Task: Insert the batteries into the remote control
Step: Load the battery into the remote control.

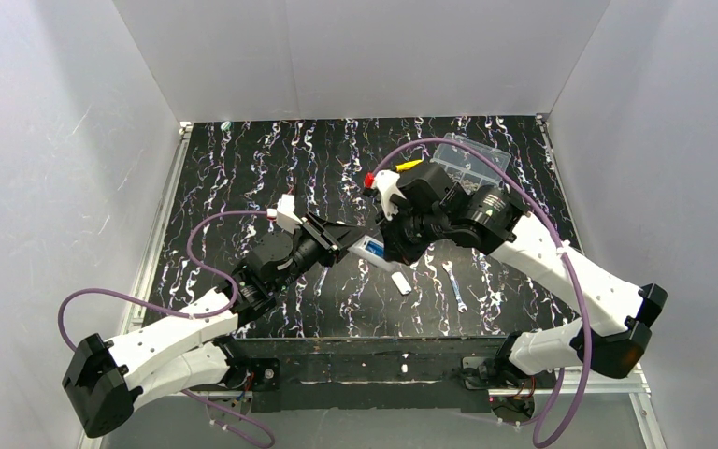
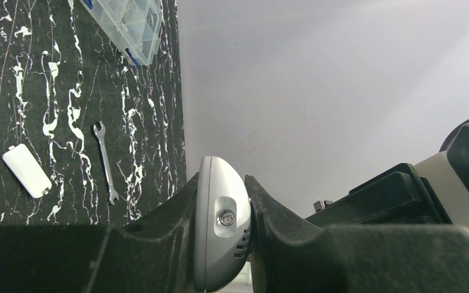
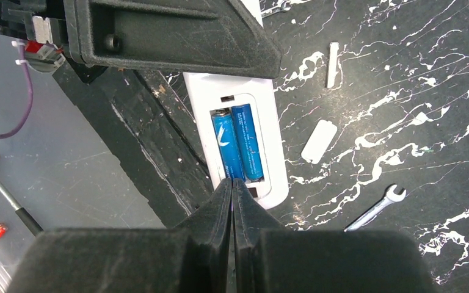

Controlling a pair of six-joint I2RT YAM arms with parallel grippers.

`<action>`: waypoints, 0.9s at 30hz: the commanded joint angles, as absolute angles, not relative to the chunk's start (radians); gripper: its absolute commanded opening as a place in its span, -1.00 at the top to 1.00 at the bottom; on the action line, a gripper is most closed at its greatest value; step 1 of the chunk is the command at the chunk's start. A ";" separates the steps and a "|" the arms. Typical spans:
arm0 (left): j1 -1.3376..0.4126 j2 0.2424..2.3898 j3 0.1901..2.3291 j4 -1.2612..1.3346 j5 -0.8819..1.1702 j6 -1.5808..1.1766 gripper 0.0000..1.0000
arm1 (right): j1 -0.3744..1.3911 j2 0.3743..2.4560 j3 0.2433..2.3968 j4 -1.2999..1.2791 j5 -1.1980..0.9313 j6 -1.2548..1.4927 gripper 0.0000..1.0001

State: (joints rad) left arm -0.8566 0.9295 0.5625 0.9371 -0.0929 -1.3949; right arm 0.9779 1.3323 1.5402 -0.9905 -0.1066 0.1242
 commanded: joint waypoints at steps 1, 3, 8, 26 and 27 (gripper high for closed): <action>-0.862 0.913 0.575 1.086 -0.078 -1.411 1.00 | 0.979 1.335 1.591 -0.991 -0.102 0.110 0.83; -0.862 0.912 0.572 1.086 -0.075 -1.406 1.00 | 0.978 1.320 1.605 -0.990 -0.092 0.112 0.83; -0.862 0.896 0.561 1.067 -0.077 -1.396 1.00 | 0.978 1.255 1.623 -0.950 -0.076 0.118 0.78; -0.862 0.928 0.597 1.170 -0.046 -1.425 1.00 | 0.837 1.032 1.394 -0.716 -0.084 0.597 -0.66; -0.862 0.926 0.602 1.166 -0.043 -1.425 1.00 | 0.827 1.015 1.364 -0.685 -0.116 0.625 -0.67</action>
